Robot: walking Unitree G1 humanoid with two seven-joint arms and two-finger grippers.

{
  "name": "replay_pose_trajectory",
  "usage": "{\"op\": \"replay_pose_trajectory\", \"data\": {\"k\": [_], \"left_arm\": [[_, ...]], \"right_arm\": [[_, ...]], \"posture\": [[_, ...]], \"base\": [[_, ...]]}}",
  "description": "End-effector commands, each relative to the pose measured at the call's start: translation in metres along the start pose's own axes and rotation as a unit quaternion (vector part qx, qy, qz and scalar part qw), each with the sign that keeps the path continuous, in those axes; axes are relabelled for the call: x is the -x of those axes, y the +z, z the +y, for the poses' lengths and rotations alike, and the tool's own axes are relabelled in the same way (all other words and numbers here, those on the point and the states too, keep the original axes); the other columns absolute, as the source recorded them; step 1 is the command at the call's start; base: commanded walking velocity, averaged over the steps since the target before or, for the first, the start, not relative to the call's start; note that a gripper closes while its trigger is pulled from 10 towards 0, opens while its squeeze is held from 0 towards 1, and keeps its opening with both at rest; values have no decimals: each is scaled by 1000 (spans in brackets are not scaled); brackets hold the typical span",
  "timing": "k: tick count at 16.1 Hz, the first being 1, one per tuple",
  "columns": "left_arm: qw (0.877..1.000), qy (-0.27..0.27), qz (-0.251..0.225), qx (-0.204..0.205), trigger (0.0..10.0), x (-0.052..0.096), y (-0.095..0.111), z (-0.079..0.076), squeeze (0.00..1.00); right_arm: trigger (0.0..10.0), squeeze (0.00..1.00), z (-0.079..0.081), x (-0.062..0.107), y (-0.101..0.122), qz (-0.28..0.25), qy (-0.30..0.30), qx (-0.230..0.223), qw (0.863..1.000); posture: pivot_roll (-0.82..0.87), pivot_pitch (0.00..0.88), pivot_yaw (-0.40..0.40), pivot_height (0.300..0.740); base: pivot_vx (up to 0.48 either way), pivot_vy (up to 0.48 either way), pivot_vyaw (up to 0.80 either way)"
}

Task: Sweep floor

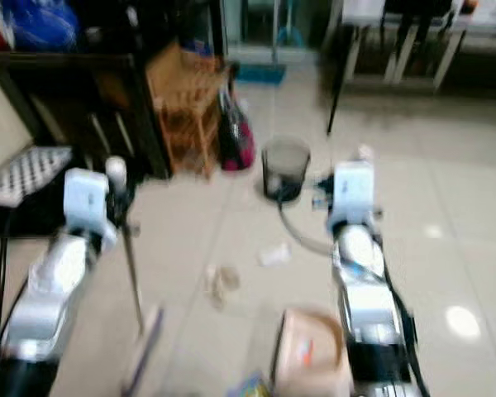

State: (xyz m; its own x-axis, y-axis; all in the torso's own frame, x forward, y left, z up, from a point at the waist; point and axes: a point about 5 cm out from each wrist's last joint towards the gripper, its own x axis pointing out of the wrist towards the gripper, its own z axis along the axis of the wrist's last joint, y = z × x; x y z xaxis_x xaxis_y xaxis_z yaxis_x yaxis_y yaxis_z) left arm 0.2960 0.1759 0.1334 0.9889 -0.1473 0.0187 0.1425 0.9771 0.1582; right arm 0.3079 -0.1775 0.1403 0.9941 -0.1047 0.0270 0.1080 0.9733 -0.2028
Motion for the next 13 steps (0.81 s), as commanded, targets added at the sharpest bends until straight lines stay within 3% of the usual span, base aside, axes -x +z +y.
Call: {"op": "replay_pose_trajectory", "data": {"k": [1, 3, 4, 9, 13], "left_arm": [[1000, 16, -12, -2, 10000, -1, 7, 7, 0], [999, 28, -14, -5, 10000, 0, 9, 8, 0], [999, 38, -14, -27, 10000, 2, 10, 10, 0], [999, 43, -12, -24, 10000, 4, 9, 13, 0], [999, 43, -12, -10, 10000, 2, 9, 12, 0]], "right_arm": [[10000, 0, 15, -2, 22, -49, 39, 2, 998], [10000, 0, 19, -4, 23, -49, 46, 0, 998], [10000, 0, 20, -6, 23, -47, 47, -5, 998], [10000, 0, 23, -5, 24, -51, 56, -6, 997], [10000, 0, 22, -4, 22, -50, 54, -5, 997]], "posture": [[-81, 0, 25, 740], [-68, 5, 14, 740], [-62, 8, 11, 740], [-59, 17, 7, 740], [-66, 20, 10, 740]], "base": [[0, 0, 0], [0, 0, 0], [0, -480, 0], [0, -480, 0], [0, -64, 0]]}}
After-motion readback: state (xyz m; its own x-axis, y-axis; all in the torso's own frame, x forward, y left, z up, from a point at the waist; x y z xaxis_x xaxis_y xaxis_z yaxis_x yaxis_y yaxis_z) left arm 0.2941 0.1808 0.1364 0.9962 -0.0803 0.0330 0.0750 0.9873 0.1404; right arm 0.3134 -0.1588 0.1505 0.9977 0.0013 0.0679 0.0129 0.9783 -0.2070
